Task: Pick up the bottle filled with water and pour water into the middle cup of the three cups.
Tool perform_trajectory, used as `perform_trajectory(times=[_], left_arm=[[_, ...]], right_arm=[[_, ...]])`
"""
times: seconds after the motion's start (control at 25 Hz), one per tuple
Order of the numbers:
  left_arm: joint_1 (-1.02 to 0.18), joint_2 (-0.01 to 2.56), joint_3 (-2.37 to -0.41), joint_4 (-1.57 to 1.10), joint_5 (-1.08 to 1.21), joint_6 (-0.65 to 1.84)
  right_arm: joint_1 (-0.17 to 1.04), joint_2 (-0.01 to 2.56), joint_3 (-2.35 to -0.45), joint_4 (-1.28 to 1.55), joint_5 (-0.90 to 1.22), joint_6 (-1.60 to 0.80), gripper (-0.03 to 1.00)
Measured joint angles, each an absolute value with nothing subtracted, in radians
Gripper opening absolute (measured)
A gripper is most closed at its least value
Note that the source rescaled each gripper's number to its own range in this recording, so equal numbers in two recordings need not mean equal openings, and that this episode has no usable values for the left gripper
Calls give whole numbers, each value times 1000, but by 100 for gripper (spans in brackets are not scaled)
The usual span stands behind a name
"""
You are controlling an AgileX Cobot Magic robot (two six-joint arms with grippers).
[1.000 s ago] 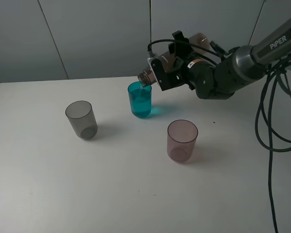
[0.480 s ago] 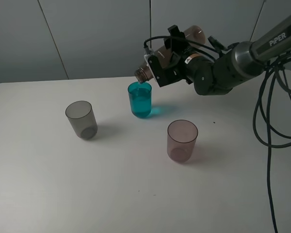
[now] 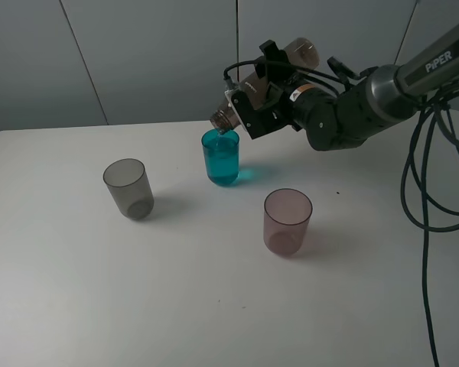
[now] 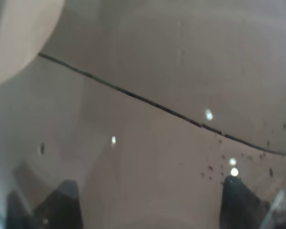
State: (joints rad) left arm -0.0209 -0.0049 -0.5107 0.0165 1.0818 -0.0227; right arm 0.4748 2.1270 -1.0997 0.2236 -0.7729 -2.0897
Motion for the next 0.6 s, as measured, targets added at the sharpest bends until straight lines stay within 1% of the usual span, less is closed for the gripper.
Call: perform_trajectory(times=[0.24, 0.32, 0.44, 0.6], left_arm=[[-21, -5, -511, 17, 1082, -23], [-21, -5, -511, 17, 1082, -23], [-21, -5, -511, 17, 1082, -23], [-21, -5, -511, 17, 1082, -23]], right_arm=[[475, 2127, -1100, 226, -771, -2090, 3], [475, 2127, -1100, 244, -760, -2057, 3], [475, 2125, -1100, 288, -731, -1909, 3], [475, 2073, -1100, 306, -632, -1531, 3]])
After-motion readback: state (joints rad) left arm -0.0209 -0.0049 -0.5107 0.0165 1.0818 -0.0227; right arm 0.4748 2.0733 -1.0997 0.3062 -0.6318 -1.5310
